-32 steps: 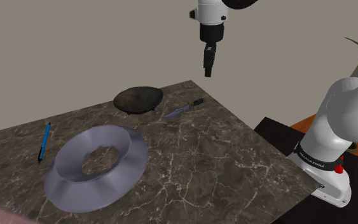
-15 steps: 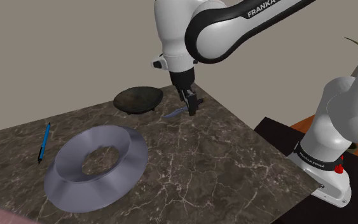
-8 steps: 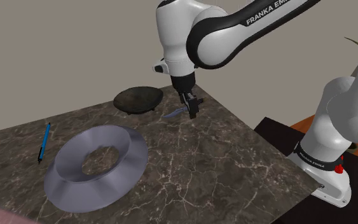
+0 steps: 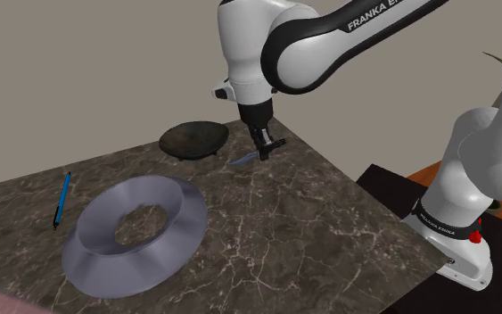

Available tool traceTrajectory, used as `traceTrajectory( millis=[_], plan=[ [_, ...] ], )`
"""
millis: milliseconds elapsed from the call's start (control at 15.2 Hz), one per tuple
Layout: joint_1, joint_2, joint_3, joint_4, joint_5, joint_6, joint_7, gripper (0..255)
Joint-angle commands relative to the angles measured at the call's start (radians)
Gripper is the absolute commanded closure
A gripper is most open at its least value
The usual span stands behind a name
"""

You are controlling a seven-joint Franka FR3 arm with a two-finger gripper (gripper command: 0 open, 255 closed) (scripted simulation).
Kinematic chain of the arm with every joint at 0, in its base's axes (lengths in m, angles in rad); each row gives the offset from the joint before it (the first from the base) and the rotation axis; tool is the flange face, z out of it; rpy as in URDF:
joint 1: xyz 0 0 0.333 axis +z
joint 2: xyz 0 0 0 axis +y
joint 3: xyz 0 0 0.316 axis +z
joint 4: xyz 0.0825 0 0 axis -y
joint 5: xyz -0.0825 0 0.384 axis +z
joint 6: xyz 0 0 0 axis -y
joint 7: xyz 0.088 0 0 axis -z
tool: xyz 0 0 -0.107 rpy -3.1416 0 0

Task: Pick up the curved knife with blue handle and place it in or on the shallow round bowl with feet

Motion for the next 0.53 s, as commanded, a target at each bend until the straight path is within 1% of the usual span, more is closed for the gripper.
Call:
traceTrajectory(
  millis=[0, 198, 462],
  plan=[
    [-0.002, 0.009, -0.002, -0.005, -0.002, 0.003, 0.001, 255],
    [-0.004, 0.004, -0.004, -0.013, -0.002, 0.007, -0.003, 255],
    [-0.004, -0.015, -0.006, 0.023, 0.005, -0.046, -0.013, 255]
  ],
)
